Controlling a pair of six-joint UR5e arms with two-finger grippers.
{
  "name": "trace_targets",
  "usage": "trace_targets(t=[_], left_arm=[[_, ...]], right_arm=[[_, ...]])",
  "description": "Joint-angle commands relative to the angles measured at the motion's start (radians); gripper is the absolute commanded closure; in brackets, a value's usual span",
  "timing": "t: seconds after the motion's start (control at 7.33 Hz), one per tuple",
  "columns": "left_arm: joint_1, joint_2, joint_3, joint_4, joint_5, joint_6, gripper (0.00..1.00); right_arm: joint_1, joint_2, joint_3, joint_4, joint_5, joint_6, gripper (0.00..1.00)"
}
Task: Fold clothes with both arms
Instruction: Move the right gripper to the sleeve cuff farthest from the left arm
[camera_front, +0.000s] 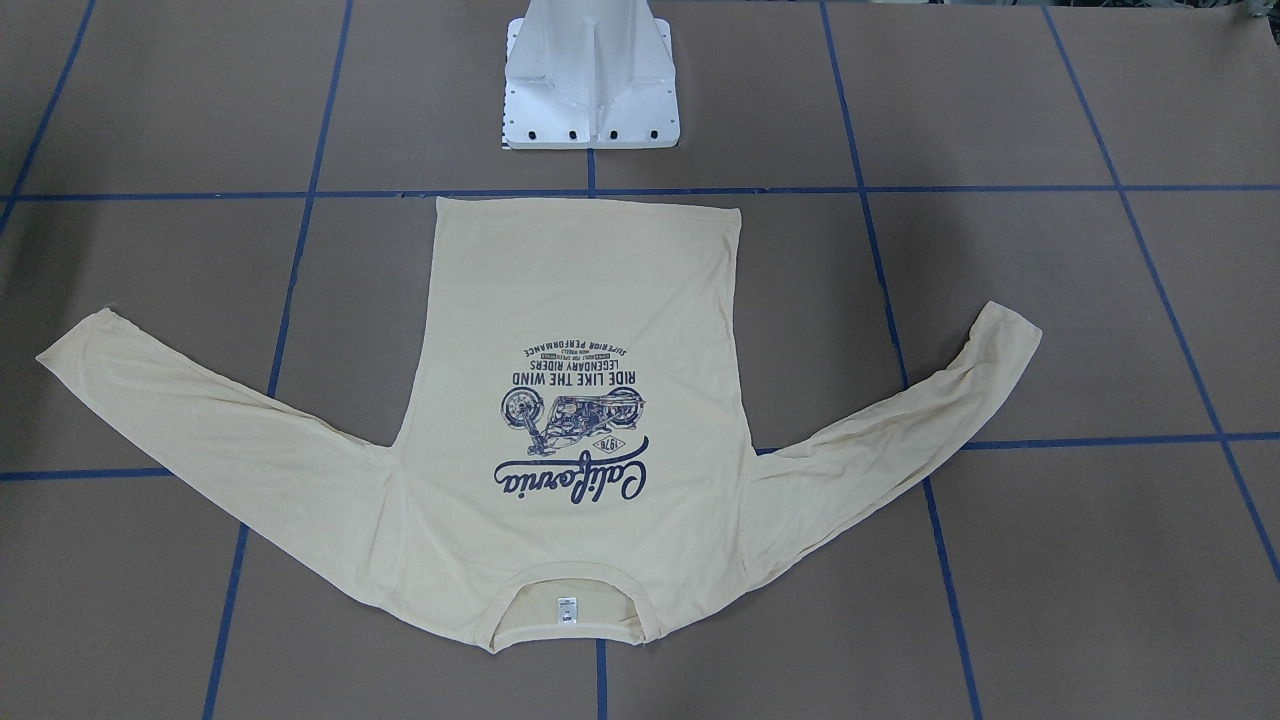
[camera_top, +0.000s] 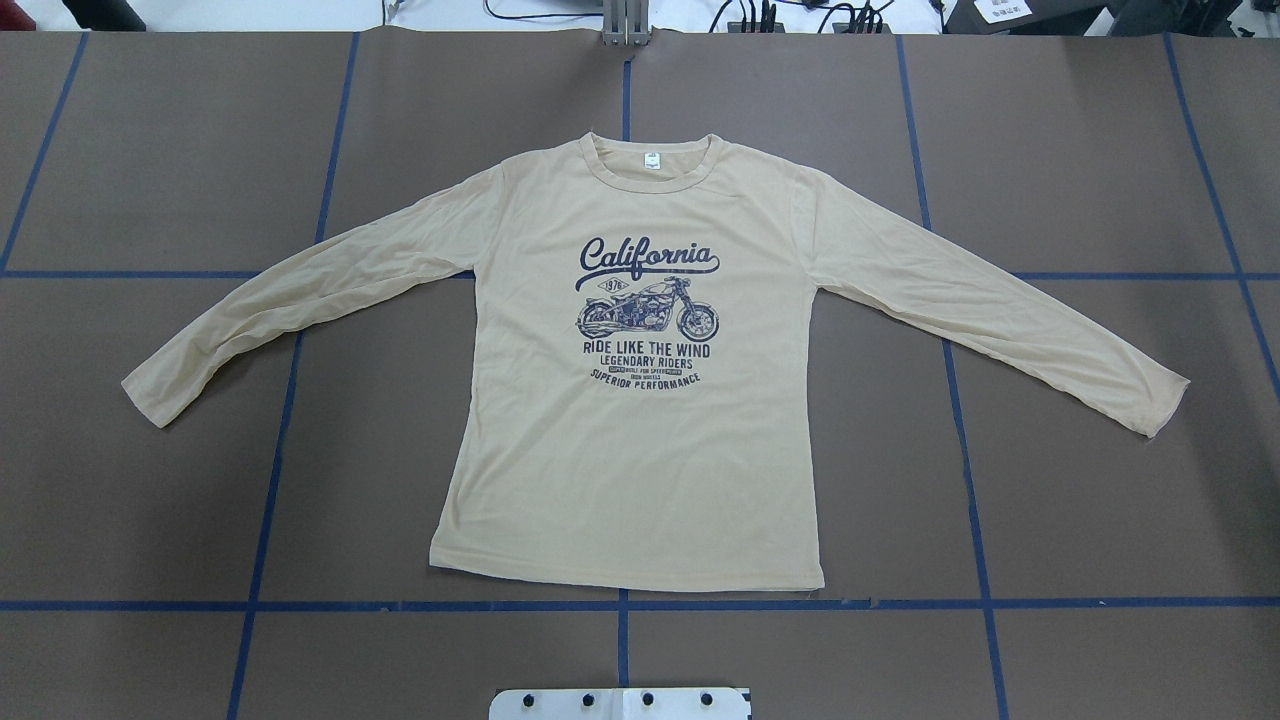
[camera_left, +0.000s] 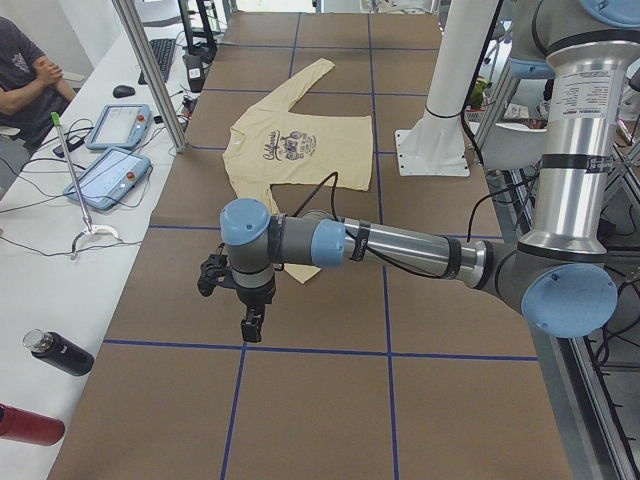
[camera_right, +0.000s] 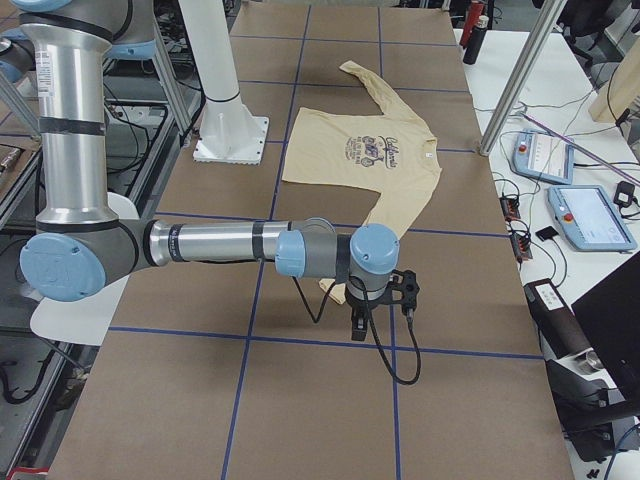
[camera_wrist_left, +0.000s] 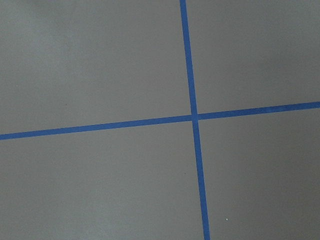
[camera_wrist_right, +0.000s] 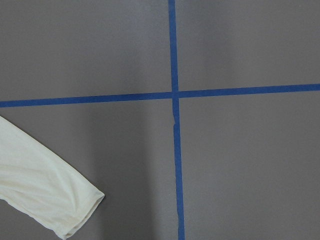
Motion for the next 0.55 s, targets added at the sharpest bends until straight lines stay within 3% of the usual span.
trace_targets(t=[0.0, 0.41], left_arm=[[-0.001, -0.001, 0.0, 0.0, 0.0, 0.0, 0.0], [0.001, -0.05, -0.011, -0.005, -0.005, -0.006, 0.0]], right_arm=[[0.001, -0.008, 0.011, 0.0, 0.002, 0.002, 0.0], [-0.017, 0.005, 0.039, 0.003, 0.029, 0.009, 0.0]])
